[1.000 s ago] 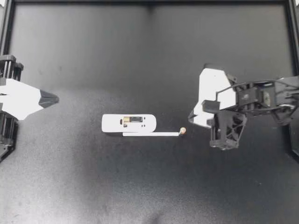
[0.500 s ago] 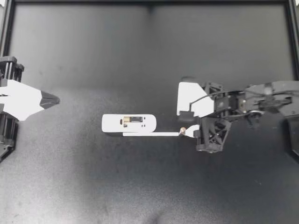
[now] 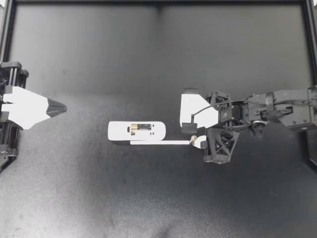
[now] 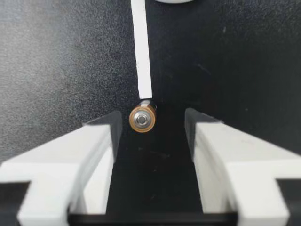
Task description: Place the battery into the slot of the remote controller.
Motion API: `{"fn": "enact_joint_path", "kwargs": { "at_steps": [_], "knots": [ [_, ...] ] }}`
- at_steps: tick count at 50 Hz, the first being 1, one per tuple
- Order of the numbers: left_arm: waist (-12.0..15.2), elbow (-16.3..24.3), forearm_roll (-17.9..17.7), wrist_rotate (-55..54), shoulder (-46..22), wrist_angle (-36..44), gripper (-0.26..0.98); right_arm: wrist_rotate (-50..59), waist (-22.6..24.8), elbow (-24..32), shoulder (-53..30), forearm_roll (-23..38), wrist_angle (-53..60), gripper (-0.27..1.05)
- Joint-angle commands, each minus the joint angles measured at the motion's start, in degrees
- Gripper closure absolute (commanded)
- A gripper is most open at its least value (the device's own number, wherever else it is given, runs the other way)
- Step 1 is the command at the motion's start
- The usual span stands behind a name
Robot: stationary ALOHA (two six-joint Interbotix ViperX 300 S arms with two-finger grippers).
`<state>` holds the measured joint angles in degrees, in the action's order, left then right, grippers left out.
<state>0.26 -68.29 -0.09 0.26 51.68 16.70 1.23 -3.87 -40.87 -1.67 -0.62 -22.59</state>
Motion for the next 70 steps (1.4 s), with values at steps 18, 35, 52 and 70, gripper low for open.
{"fn": "enact_joint_path", "kwargs": {
  "at_steps": [18, 35, 52, 70],
  "knots": [
    [0.0, 0.7, -0.1, 0.1, -0.4, 0.4, 0.96, -0.1, 0.6, 1.7, -0.4, 0.1, 0.4, 0.34],
    [0.1, 0.6, -0.1, 0.1, -0.4, 0.4, 0.96, -0.1, 2.1, 2.1, -0.3, 0.1, 0.4, 0.68],
    [4.0, 3.3, -0.7, 0.8, -9.3, -10.3, 0.96, 0.5, 1.7, 0.1, 5.5, 1.3, 7.5, 0.74],
    [5.7, 12.6, -0.2, 1.2, -30.5, -25.0, 0.96, 1.2, -1.6, -7.5, 1.1, -1.3, 50.4, 0.74]
  ]
}}
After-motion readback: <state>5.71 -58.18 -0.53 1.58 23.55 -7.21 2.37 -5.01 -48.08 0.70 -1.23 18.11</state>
